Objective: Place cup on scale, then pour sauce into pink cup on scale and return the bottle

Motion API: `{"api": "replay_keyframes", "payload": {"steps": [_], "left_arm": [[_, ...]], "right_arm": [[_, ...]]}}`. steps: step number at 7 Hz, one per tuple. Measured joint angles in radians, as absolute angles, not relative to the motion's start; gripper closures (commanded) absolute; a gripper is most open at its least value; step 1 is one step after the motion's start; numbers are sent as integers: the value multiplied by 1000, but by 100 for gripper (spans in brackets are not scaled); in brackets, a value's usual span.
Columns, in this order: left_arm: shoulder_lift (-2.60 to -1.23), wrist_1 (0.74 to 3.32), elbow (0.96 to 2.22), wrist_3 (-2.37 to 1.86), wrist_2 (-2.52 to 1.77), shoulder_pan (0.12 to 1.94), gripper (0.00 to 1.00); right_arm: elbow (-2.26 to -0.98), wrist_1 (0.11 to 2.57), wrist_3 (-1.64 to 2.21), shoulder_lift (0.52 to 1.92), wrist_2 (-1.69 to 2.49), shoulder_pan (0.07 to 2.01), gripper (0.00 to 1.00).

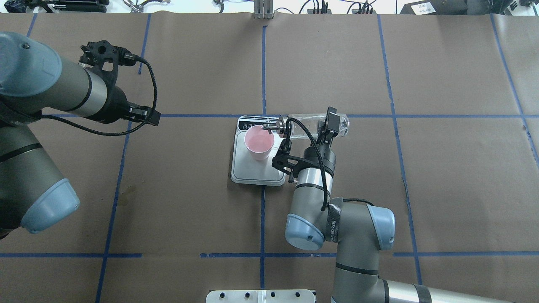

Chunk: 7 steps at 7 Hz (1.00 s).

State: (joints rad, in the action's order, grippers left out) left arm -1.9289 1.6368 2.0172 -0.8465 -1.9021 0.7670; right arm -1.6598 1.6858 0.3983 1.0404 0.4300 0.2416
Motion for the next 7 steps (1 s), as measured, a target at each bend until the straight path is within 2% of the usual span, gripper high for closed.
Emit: {"api": "replay_keyframes", "payload": {"steps": [7], "left_arm": [[-1927,1635,2021,-850,-1904,767,19]], "right_arm": [[-1661,1686,127,1041,358,270,100]]}}
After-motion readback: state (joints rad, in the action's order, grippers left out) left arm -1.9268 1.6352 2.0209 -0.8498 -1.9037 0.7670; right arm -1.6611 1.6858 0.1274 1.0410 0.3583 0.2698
